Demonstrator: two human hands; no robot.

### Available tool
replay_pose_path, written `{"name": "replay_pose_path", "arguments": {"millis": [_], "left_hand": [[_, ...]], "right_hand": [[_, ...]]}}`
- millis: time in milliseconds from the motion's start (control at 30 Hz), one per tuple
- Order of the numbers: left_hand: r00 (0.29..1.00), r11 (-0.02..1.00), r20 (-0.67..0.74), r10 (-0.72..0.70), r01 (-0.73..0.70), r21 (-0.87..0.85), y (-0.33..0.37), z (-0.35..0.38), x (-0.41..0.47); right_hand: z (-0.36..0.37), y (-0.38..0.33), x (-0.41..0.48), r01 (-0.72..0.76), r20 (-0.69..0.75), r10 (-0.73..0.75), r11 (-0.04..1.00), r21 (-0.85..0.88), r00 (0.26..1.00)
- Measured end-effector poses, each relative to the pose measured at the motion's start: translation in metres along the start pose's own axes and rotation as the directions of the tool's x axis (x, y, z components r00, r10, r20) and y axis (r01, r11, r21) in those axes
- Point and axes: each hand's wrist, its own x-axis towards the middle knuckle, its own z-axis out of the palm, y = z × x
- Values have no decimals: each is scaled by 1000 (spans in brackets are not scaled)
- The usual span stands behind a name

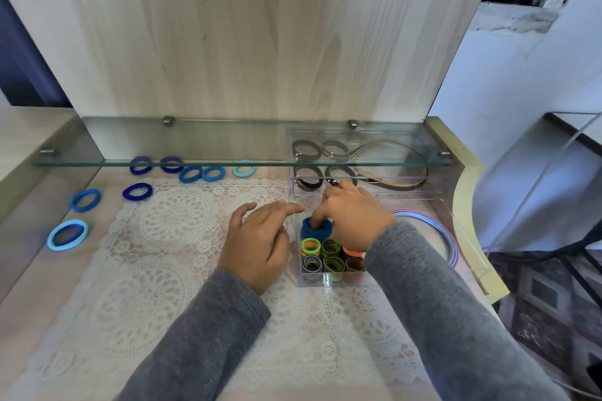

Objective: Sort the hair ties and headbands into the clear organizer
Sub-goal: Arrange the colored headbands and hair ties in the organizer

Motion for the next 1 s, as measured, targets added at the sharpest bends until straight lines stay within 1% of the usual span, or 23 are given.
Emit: {"name": "replay_pose_path", "arguments": {"millis": [200, 500, 600, 733, 800, 900, 1000], "left_hand": [[1000, 1000, -16, 20, -20, 3, 1, -1, 0], [999, 999, 7, 33, -33, 13, 2, -1, 0], [998, 998, 15, 62, -62, 16, 1, 0, 0], [997, 997, 35, 74, -75, 16, 1, -1, 0], [996, 997, 45, 76, -76, 15, 2, -1, 0], [994, 996, 74, 83, -85, 23, 3, -2, 0], [991, 995, 100, 91, -94, 26, 3, -2, 0]], "right_hand": [[-1, -6, 0, 13, 10, -13, 999, 42, 1000], [-1, -11, -4, 12, 12, -12, 1000, -11, 1000], [-2, -11, -5, 6, -20, -6, 1000, -5, 1000], [-3, -8, -6, -5, -84, 9, 999, 44, 996], [-2, -4, -8, -25, -147, 39, 995, 92, 988], [3, -1, -11, -120, -221, 161, 975, 185, 962], [7, 2, -14, -228, -215, 258, 961, 158, 942]]}}
